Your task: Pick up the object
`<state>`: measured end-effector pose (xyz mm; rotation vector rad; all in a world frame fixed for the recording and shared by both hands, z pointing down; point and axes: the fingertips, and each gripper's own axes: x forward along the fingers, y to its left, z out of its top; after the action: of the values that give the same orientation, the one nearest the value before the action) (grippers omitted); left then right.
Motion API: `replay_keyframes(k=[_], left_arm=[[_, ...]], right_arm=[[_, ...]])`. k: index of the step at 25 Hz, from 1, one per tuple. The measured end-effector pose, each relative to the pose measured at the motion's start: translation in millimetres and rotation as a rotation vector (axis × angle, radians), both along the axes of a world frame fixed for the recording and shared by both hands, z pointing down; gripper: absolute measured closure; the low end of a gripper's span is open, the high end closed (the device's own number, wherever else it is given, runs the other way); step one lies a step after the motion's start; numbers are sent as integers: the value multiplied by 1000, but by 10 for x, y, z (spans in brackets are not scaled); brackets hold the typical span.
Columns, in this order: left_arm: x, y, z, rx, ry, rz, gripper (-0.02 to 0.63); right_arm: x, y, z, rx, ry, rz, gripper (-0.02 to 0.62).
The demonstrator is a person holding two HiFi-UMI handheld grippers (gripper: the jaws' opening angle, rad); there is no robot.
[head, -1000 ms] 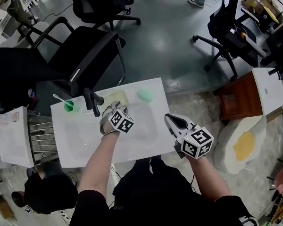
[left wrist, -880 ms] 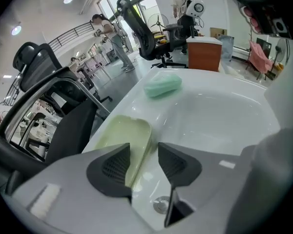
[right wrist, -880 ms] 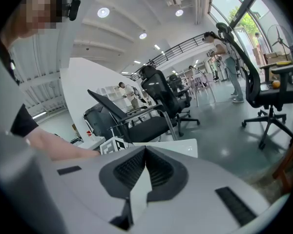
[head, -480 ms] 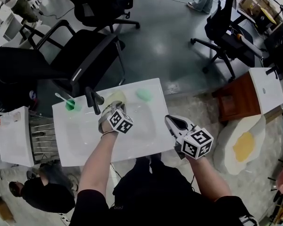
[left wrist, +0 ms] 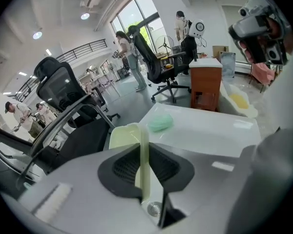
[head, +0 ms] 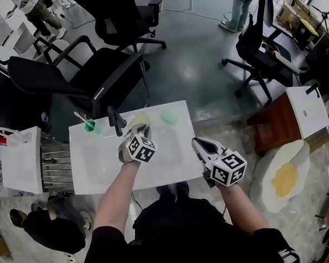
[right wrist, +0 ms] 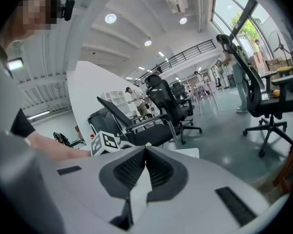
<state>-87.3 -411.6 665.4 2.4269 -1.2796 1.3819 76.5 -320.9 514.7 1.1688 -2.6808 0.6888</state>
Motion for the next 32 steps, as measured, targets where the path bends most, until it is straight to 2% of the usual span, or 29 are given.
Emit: replay_keyframes(k=[14,23,28,32], left_arm=[[285,245,-934,110,210,-69,545],[372,465,-1482,190,331,-107,545],[327,571,-1694,230,372,-106,545],[121,665,-1886,260,426,-111,545]], right_arm=[[294,132,-414,99,-22,-13,583],[542,190,-499,110,-31,-21,584],[519,174,-521,115,-37,-22,584],[293,155,-578,126,-35,-28,584]])
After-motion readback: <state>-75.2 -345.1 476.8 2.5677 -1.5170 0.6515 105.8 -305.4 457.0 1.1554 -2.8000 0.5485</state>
